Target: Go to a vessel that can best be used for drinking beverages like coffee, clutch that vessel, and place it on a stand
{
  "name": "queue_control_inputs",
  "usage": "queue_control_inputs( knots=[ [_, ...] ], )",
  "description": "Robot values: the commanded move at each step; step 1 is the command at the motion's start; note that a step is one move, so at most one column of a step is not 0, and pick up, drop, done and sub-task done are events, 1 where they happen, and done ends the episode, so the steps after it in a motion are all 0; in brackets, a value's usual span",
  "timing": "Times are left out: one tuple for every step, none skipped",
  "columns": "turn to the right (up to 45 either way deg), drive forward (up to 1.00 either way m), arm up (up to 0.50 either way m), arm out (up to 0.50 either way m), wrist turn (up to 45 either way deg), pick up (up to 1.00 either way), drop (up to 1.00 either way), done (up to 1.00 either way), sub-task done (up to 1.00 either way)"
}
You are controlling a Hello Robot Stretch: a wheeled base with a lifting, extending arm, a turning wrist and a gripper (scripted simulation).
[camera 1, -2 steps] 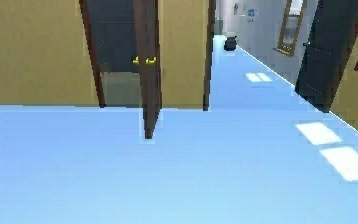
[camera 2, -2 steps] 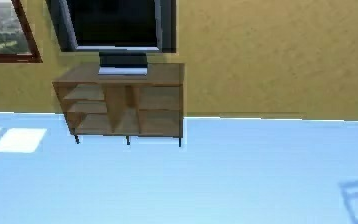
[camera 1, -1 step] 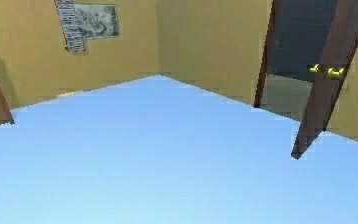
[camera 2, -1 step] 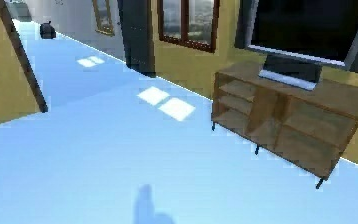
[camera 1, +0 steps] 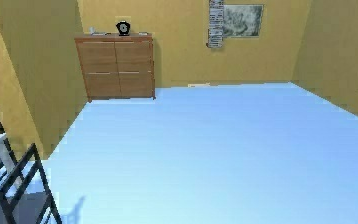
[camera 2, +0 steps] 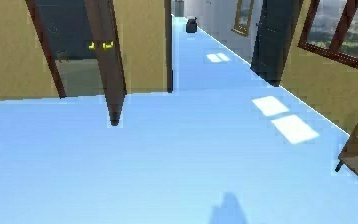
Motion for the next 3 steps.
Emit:
queue_control_inputs(
  knots=[
    [0.0,0.15,0.00,0.00,0.0,0.00,0.00,0.00,0.00],
    [-15.0,0.00,0.00,0.00,0.0,0.00,0.00,0.00,0.00],
    [0.0,1.00,0.00,0.00,0.0,0.00,0.00,0.00,0.00]
  ],
)
